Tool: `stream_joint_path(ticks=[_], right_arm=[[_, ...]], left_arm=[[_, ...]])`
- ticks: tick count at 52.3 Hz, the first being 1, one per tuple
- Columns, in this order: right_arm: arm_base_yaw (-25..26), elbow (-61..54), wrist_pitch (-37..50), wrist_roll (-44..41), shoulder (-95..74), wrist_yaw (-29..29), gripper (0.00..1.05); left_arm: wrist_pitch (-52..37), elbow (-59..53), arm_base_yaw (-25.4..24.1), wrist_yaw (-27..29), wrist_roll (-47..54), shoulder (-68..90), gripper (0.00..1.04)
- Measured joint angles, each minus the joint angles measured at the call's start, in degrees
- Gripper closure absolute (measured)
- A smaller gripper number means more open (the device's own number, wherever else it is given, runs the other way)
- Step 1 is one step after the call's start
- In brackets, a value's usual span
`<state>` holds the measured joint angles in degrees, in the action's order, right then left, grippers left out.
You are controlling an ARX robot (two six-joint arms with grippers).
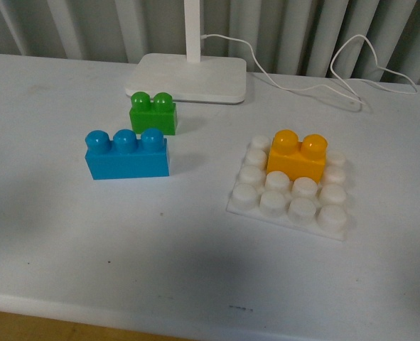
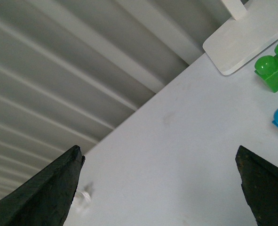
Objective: Insert yellow block into base center
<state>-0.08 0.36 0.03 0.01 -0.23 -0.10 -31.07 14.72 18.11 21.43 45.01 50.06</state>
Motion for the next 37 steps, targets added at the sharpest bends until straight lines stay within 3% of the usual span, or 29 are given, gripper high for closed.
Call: stream_joint_path(ticks=[10, 14, 21, 30, 37], right_arm=[[0.0, 0.0, 0.0, 0.02, -0.02, 0.0, 0.09], [0.0, 0.0, 0.0, 0.02, -0.02, 0.02, 0.09], [0.0, 0.0, 0.0, 0.02, -0.02, 0.02, 0.09], [-0.02, 0.0, 0.0, 0.0, -0.02, 0.02, 0.09], [0.0, 0.0, 0.0, 0.02, -0.02, 0.02, 0.09]], left_arm=[[-0.72, -0.48, -0.22, -0.85, -6.88, -0.37, 0.08], [-4.15, -2.29, -1.68, -5.55, -17.73, -1.53, 0.2], [-3.61, -5.7, -5.11, -8.76, -35.54, -5.95, 0.44], [-1.11, -8.5, -8.39, -12.15, -42.71, -11.15, 0.72], [1.88, -10.4, -10.88, -14.51, -44.04, -16.22, 1.01]])
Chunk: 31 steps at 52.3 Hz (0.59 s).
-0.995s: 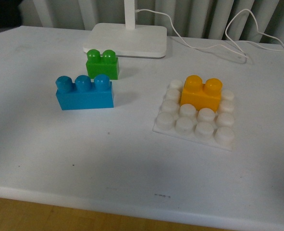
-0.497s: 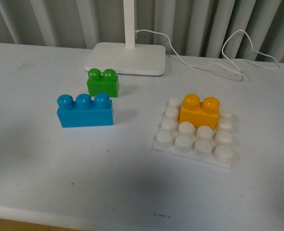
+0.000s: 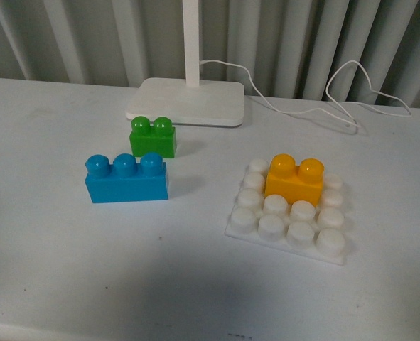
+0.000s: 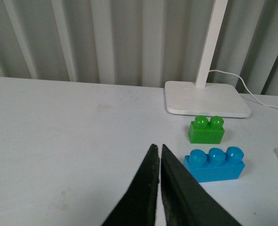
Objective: Insert yellow block into base center
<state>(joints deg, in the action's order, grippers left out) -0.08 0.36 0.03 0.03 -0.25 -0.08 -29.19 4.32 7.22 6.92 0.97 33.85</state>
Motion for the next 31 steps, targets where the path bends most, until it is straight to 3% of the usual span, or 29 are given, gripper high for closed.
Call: stream_joint_path(ticks=[3, 6, 10, 31], right_arm=[[0.0, 0.0, 0.0, 0.0, 0.0, 0.0, 0.09], [0.0, 0.0, 0.0, -0.02, 0.0, 0.0, 0.09], [0.0, 0.0, 0.0, 0.0, 0.0, -0.02, 0.09], [0.0, 0.0, 0.0, 0.0, 0.0, 0.0, 0.09]], left_arm=[[1.64, -0.79, -1.14, -1.16, -0.39, -2.38, 1.01], [3.5, -1.46, -5.16, -6.25, -0.46, -4.87, 1.01], [5.25, -1.95, -6.95, -6.49, -0.7, -7.34, 1.01], [11.91, -3.67, -7.08, -6.88, -0.87, -16.72, 1.01]])
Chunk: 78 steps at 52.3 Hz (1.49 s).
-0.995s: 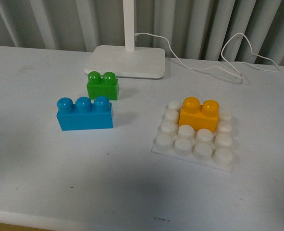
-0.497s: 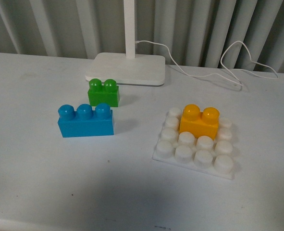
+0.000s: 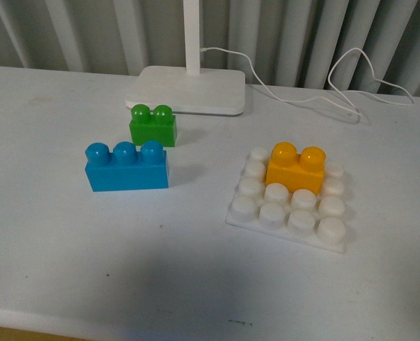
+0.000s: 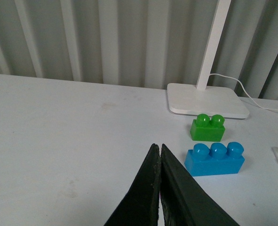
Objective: Insert yellow block into base center
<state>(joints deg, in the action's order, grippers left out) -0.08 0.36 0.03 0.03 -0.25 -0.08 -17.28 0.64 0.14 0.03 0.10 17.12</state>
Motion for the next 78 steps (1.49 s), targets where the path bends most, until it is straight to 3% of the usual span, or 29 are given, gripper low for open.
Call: stream_joint_path(ticks=[23, 29, 43, 46, 50, 70, 78], right_arm=[[0.0, 0.0, 0.0, 0.0, 0.0, -0.02, 0.09], [0.0, 0.0, 0.0, 0.0, 0.0, -0.02, 0.09], [0.0, 0.0, 0.0, 0.0, 0.0, 0.0, 0.09], [-0.02, 0.0, 0.0, 0.0, 0.0, 0.0, 0.09], [0.0, 0.0, 0.0, -0.02, 0.0, 0.0, 0.09], [0.0, 0.0, 0.0, 0.0, 0.0, 0.0, 0.09], [0.0, 0.0, 0.0, 0.0, 0.0, 0.0, 0.09]], left_arm=[[6.95, 0.0, -0.02, -0.02, 0.0, -7.04, 1.01], [16.68, 0.02, -0.02, -0.02, -0.02, -15.52, 1.01], [17.16, 0.02, -0.02, -0.04, -0.02, -16.83, 1.01], [17.16, 0.02, -0.02, -0.04, -0.15, -16.85, 0.94], [17.16, 0.02, -0.02, -0.04, -0.15, -16.85, 0.74], [17.16, 0.02, -0.02, -0.04, -0.15, -16.87, 0.08], [17.16, 0.02, -0.02, -0.04, -0.17, -16.87, 0.06]])
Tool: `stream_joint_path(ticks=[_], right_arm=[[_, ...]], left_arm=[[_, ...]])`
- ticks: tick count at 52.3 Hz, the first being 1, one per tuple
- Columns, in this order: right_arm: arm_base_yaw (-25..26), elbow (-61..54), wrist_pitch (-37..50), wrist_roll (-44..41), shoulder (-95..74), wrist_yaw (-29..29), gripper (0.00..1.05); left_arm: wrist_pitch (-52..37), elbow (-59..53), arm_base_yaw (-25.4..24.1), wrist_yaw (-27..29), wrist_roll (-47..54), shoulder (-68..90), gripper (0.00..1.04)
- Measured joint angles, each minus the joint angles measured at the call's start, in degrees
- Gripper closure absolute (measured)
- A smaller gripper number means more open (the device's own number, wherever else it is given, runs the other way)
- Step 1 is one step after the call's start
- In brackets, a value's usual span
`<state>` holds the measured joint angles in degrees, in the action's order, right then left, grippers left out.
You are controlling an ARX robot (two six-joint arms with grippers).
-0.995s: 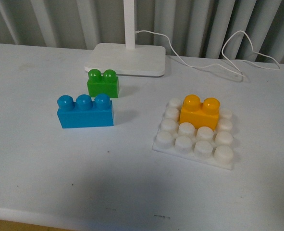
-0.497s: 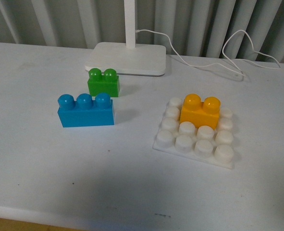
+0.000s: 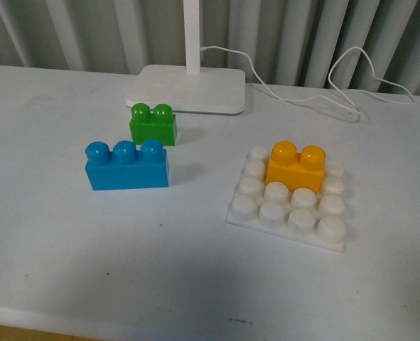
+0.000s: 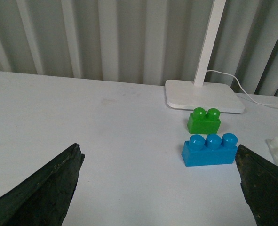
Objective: Insert yellow block into base center
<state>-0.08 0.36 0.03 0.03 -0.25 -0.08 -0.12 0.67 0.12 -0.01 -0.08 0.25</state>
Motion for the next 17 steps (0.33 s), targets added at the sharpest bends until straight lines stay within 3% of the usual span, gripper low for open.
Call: stream_joint_path(ticks=[17], right_arm=[[0.0, 0.0, 0.0, -0.02, 0.0, 0.0, 0.09]], left_arm=[[0.0, 0.0, 0.0, 0.0, 0.02, 0.0, 0.06]])
